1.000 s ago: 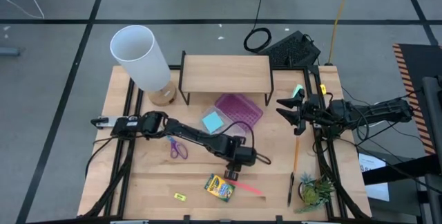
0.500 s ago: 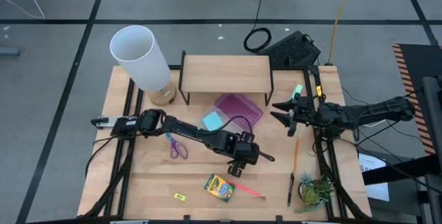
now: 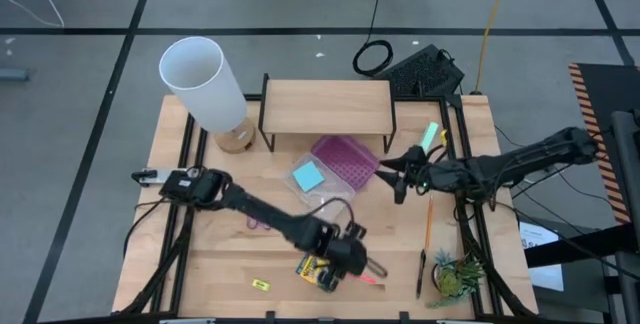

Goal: Pack school essentials
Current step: Put the pink pencil into the supply box

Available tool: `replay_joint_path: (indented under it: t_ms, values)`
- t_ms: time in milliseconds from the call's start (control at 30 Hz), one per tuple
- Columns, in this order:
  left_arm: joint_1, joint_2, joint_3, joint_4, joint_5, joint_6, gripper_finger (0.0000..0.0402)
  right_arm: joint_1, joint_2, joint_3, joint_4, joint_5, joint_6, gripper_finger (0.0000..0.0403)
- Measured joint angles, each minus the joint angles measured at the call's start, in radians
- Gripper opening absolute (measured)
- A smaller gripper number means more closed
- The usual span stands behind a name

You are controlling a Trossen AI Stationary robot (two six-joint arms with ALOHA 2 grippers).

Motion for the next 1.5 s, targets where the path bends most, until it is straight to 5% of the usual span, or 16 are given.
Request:
replay_joint_path:
  t_ms: [333,500,767,1500]
  values:
    - [-0.02,0.052,-0.003,0.208,0.001,-0.028,0.0202,0.219,0.131,0.0,0.195,0.206,0.049,0.0185]
    - [-0.021,0.108,-0.003,0.182,0.045,-0.029,0.0202,0.298,0.192,-0.001,0.305,0.312,0.048,0.0185]
    - [-0.016,0.128,-0.002,0.031,0.043,-0.086,0.0196,0.324,0.263,0.0,0.417,0.339,0.047,0.0185]
    - [-0.008,0.126,-0.003,-0.004,0.01,-0.08,0.002,0.323,0.293,0.0,0.478,0.339,0.042,0.0185]
